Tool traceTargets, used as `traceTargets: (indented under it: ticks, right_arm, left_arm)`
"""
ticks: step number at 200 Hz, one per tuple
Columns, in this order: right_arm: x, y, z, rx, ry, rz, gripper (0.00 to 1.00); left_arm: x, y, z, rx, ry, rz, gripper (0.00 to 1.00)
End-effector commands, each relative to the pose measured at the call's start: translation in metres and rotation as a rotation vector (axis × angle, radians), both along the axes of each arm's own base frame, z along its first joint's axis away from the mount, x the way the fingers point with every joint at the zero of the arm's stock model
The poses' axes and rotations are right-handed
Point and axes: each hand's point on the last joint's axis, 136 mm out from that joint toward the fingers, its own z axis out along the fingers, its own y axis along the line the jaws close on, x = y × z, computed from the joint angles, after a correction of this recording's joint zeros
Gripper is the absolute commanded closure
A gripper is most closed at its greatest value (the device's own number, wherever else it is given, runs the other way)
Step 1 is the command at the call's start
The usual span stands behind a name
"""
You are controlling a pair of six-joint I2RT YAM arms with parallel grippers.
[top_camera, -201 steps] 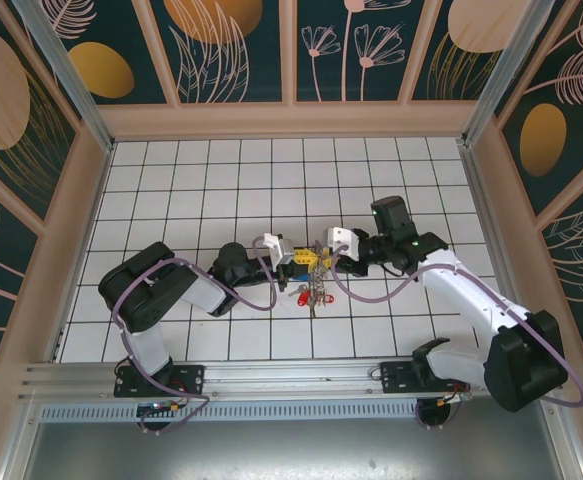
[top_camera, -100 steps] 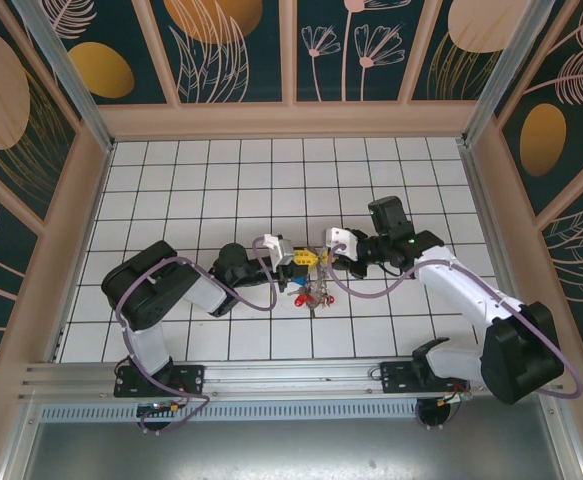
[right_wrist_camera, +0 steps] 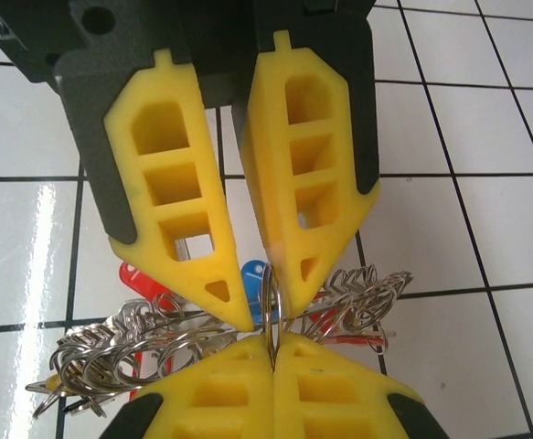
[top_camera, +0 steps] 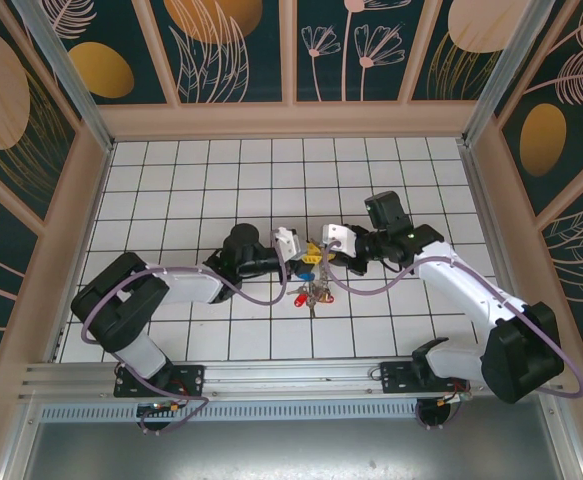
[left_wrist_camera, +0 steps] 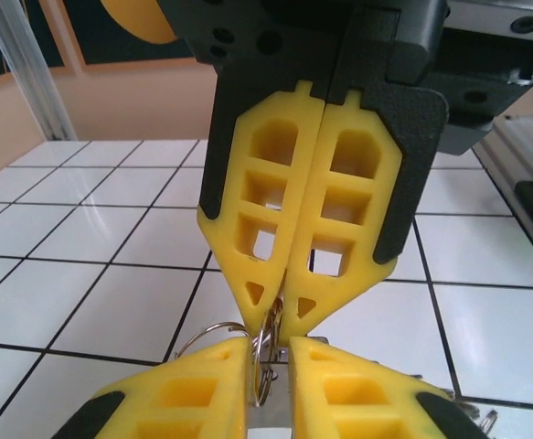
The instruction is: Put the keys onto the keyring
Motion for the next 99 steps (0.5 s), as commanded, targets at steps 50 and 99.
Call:
traceTargets:
  ticks: [50, 99]
  right_arm:
    - [-0.007, 0.012, 0.028, 0.083, -0.006, 0.032, 1.00]
    - [-0.017, -0.001, 0.035, 0.172, 0.000, 0.039, 0.80]
  left_arm:
    - [-0.004, 0.003, 0.004, 0.052, -0.037, -0.005, 1.00]
    - [-0.018, 0.008, 0.033, -0.119, -0.032, -0.043, 1.00]
